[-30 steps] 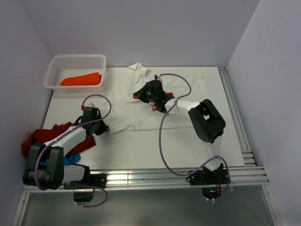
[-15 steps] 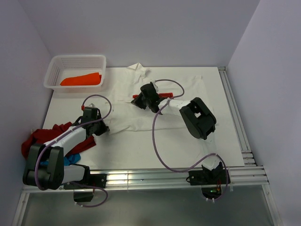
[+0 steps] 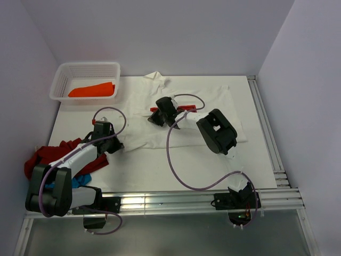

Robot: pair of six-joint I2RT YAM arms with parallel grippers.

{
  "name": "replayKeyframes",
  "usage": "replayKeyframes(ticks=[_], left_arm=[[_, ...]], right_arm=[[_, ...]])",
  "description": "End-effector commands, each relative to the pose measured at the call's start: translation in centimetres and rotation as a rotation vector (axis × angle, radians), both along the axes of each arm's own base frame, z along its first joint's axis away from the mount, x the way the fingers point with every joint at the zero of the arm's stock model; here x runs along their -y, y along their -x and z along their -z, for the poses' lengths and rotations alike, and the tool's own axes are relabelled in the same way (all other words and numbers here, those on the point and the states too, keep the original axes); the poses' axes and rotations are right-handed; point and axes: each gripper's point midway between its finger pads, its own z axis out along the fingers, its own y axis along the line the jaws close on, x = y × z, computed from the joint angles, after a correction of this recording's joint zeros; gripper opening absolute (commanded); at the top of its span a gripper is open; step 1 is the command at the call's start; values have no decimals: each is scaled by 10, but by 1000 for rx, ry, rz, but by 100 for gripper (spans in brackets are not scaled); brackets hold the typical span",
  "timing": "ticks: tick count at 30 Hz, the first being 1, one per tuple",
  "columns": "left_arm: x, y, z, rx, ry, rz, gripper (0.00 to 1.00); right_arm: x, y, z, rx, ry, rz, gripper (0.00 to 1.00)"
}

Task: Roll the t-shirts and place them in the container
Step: Fold the tshirt

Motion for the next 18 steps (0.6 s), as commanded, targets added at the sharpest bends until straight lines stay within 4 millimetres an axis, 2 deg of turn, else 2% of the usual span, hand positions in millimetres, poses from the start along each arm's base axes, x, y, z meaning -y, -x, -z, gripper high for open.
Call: replayKeyframes(ticks=[1,8,18], left_arm=[[2,-3,-8,40,-1,28,4],[1,0,-1,23,-9,32,3],[0,1,0,21,-13,34,3]], right_arm=[[-10,-12,-8,14,-18,22,0],[-10,-23,-3,10,-45,43,0],[-6,-45,-11,17,-49,89,0]])
